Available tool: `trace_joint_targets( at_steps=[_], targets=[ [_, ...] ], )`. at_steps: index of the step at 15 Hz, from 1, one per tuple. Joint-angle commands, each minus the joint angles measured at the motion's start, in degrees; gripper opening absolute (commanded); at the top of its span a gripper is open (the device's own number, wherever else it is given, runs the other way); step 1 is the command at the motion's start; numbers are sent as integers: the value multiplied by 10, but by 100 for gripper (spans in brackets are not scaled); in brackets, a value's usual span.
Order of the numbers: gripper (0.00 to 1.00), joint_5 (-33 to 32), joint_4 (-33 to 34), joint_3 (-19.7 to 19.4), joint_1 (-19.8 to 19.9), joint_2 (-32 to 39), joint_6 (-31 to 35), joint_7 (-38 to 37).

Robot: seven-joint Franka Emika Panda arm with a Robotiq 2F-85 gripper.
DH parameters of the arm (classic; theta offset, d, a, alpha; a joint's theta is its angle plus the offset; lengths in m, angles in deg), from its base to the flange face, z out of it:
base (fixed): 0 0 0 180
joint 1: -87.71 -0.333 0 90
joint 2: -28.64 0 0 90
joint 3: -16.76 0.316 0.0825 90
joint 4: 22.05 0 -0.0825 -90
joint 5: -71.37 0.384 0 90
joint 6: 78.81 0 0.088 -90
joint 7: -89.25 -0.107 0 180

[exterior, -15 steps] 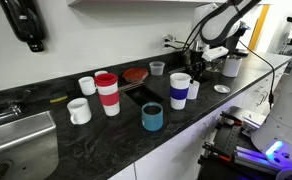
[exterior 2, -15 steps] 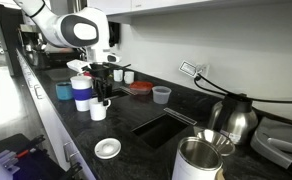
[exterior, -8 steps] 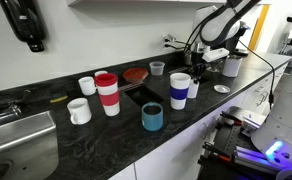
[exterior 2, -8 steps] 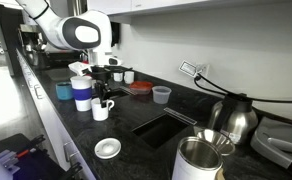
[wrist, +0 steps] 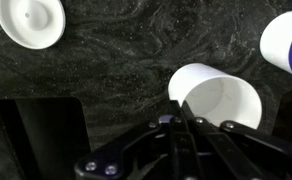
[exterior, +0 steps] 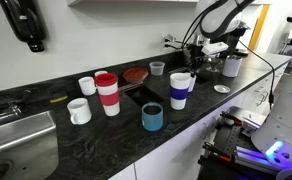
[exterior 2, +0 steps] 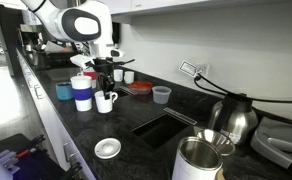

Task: Move the white mug from the right to the left of the travel cups

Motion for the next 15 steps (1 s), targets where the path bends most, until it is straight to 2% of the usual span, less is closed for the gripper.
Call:
trace_joint_targets(
  at_steps=[1, 7, 10, 12, 15],
  targets=[
    [0, -24, 11, 8, 11, -51, -27, 18],
    [0, -42, 56, 15, 11, -115, -29, 27],
    [0, -51, 79, 31, 10, -138, -4, 19],
    [0, -43, 99, 45, -2, -152, 10, 17],
    [0, -28, 123, 71, -41, -167, 35, 27]
  ],
)
